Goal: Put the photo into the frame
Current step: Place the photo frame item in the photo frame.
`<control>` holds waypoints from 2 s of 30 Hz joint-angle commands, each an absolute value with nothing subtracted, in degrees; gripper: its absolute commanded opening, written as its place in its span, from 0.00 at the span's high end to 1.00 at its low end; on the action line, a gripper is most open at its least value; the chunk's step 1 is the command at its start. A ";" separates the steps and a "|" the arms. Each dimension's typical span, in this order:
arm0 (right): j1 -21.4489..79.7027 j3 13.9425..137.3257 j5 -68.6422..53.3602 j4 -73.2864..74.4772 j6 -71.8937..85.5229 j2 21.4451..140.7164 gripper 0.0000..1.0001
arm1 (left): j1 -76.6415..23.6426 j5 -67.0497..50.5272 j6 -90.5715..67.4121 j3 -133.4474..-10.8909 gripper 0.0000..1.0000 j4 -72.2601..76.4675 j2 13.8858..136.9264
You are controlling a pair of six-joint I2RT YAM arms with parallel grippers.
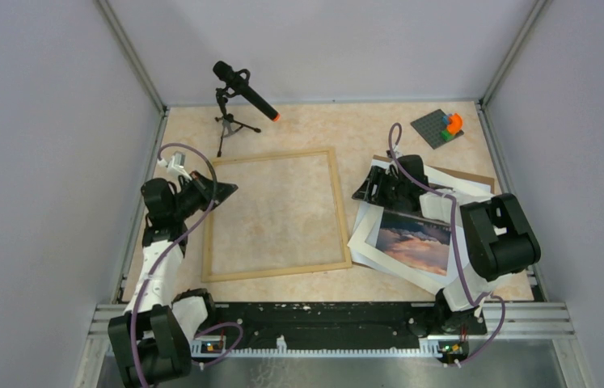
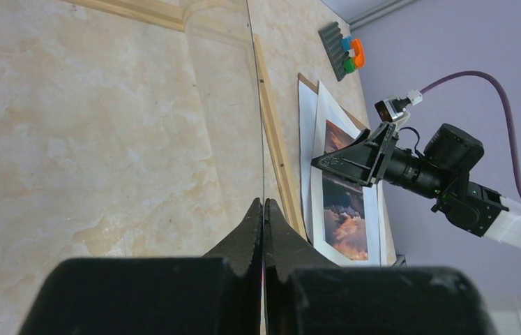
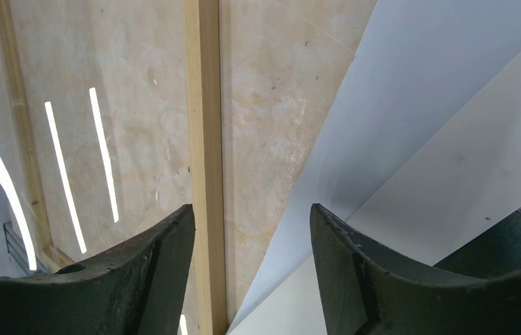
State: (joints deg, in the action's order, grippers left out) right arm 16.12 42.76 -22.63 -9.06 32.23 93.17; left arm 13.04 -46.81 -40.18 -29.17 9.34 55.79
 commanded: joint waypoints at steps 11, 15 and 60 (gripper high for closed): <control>16.56 42.55 -23.47 -11.78 32.38 92.71 0.39 | 12.76 -41.29 -37.39 -29.63 1.00 2.36 59.70; 16.52 42.54 -23.48 -11.78 32.39 92.64 0.39 | 12.85 -39.30 -35.40 -30.43 1.00 -1.78 60.36; 17.49 43.37 -24.43 -12.66 32.88 95.41 0.39 | 12.73 -15.05 -23.60 -49.67 0.09 -35.30 77.99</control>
